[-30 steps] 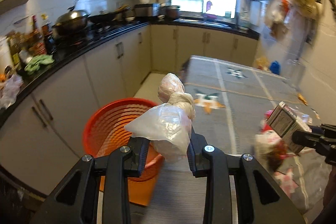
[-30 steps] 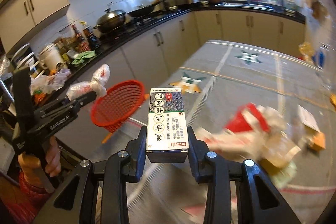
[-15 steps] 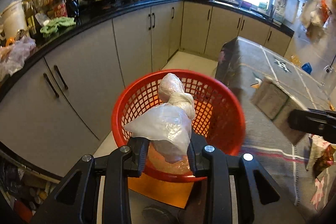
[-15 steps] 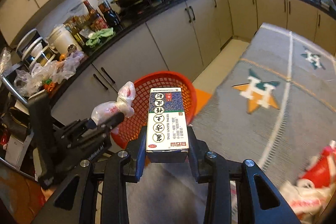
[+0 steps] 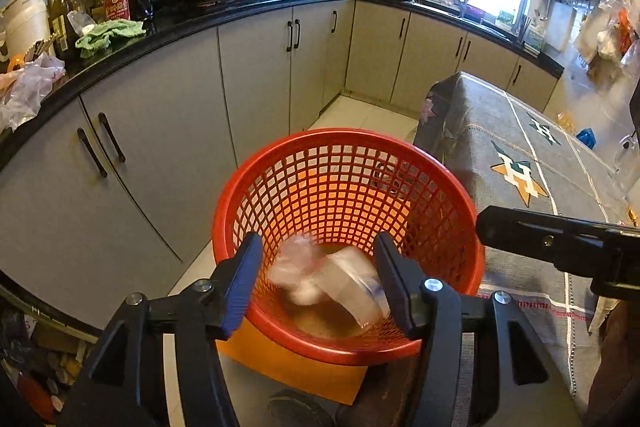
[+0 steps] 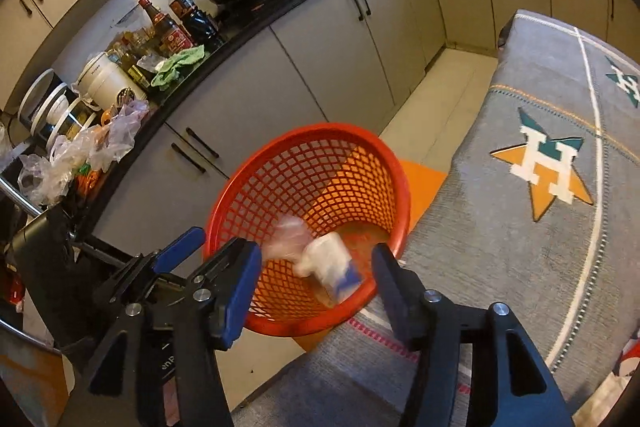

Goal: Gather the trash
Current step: 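Carry both items to the red basket and open both tools over it, then grasp the brown snack wrapper with the left tool while the right tool grasps the clear plastic cup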

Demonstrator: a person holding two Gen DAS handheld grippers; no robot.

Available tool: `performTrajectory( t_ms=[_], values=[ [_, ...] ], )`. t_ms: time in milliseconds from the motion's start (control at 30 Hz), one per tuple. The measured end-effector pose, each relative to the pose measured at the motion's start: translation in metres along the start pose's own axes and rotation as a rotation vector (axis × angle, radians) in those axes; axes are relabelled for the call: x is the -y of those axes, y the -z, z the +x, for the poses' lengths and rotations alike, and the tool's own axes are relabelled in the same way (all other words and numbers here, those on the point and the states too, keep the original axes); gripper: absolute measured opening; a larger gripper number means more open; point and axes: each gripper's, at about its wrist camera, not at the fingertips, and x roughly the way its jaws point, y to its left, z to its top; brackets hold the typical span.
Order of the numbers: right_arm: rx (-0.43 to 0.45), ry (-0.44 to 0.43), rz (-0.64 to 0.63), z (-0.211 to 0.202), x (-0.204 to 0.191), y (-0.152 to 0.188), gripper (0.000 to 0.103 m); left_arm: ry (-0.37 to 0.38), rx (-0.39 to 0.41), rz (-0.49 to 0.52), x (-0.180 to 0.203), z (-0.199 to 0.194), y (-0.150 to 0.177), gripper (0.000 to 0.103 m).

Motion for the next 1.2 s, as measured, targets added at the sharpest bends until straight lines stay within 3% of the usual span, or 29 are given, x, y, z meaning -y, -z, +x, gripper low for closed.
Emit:
performTrajectory(
  t_ms=[400,900,1200],
  values=[
    [0.135,0.028,0.027,-0.088,0.03,0.046,0.062,0.029,0.065,0.065,0.048,-0.042,0.018,0.062],
    [0.303,0.139,0.12,-0.211,0.101,0.146,0.062,0.181,0.043,0.261,0.161,-0.069,0.055,0.062],
    [0.406,0.196,0.31,-0.278,0.169,0.199,0.062,0.33,0.025,0.378,0.227,-0.085,0.077,0.063]
  ],
)
